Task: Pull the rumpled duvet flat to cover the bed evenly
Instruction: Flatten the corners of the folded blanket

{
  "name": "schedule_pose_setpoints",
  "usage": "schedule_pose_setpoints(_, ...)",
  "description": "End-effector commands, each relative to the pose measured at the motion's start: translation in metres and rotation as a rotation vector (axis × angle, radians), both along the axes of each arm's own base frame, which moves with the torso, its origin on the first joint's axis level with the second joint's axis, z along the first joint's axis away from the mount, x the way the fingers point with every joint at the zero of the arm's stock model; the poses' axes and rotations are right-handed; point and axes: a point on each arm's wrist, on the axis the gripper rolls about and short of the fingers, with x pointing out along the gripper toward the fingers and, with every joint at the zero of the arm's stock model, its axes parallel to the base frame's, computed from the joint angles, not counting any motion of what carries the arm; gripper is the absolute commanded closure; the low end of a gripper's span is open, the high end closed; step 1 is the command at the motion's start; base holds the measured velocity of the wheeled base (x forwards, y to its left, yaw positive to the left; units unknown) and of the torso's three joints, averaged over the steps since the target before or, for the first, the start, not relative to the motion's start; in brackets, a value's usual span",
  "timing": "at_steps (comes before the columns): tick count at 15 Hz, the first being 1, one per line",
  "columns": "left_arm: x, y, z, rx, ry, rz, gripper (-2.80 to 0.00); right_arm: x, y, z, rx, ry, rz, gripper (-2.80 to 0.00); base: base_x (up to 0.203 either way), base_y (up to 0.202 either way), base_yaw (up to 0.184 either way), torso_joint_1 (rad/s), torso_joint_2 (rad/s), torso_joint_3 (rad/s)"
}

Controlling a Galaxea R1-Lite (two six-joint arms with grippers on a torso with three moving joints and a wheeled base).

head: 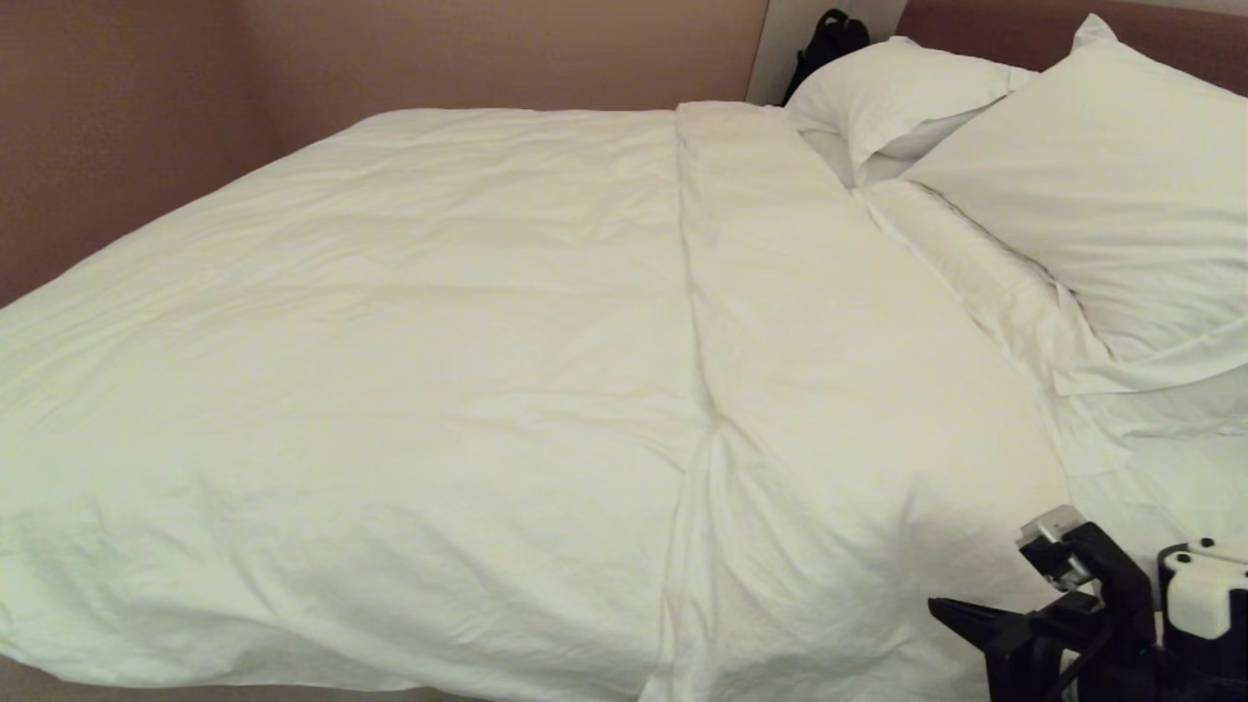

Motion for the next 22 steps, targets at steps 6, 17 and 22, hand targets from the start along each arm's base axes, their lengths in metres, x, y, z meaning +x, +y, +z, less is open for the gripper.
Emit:
schedule_pose_setpoints(6, 0.000, 0.000, 0.000, 0.000, 0.001, 0.000, 0.00, 0.002, -0.011, 0.016, -0.144, -0.116, -0.384, 0.00, 0.000, 0.000, 0.000, 0.000, 0.00, 0.000)
schedule_pose_setpoints(17, 0.000, 0.000, 0.000, 0.000, 0.001, 0.000, 0.00, 0.019, -0.038, 0.024, -0.190, -0.144, -0.656, 0.00, 0.000, 0.000, 0.000, 0.000, 0.00, 0.000)
schedule_pose_setpoints(22, 0.000, 0.000, 0.000, 0.000, 0.001, 0.000, 0.00, 0.026, -0.045, 0.024, -0.144, -0.130, -0.609, 0.00, 0.000, 0.000, 0.000, 0.000, 0.00, 0.000)
